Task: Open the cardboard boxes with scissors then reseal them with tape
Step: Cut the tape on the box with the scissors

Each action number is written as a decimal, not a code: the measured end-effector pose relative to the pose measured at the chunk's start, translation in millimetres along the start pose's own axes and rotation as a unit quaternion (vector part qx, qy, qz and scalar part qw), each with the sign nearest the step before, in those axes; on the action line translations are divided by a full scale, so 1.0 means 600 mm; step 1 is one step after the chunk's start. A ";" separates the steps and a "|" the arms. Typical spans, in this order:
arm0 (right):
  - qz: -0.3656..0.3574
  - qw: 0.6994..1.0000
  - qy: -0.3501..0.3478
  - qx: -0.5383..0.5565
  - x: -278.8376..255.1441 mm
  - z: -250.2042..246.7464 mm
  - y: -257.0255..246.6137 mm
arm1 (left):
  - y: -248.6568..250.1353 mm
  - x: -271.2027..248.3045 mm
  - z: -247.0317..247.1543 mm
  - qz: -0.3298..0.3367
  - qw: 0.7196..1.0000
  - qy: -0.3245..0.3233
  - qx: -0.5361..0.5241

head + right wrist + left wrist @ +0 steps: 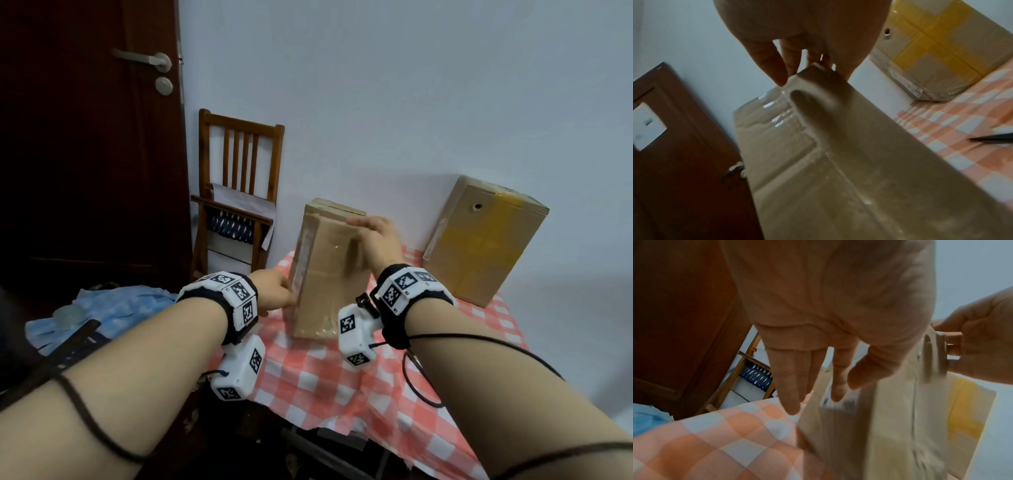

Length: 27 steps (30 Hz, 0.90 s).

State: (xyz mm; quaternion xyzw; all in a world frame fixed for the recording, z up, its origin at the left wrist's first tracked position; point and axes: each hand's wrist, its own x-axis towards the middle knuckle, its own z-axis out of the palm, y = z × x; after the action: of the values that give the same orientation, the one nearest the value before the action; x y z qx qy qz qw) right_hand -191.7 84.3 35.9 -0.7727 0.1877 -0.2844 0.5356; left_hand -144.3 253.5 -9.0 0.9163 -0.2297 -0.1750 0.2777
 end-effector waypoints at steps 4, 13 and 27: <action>-0.001 0.997 -0.025 0.076 -0.015 0.020 -0.011 | 0.003 -0.004 -0.026 0.018 0.990 0.103 -0.095; 0.075 0.988 -0.049 0.127 -0.006 0.003 -0.014 | 0.017 0.010 -0.050 0.057 0.977 0.116 -0.172; 0.100 0.987 -0.111 0.061 -0.006 -0.024 -0.002 | 0.013 -0.004 -0.055 0.030 0.939 0.157 -0.304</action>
State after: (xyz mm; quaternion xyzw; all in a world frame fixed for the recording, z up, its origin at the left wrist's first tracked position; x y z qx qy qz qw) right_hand -203.5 76.5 39.7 -0.7428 0.1864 -0.1528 0.6246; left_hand -134.1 263.3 22.2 0.7969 -0.1465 -0.0824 0.5803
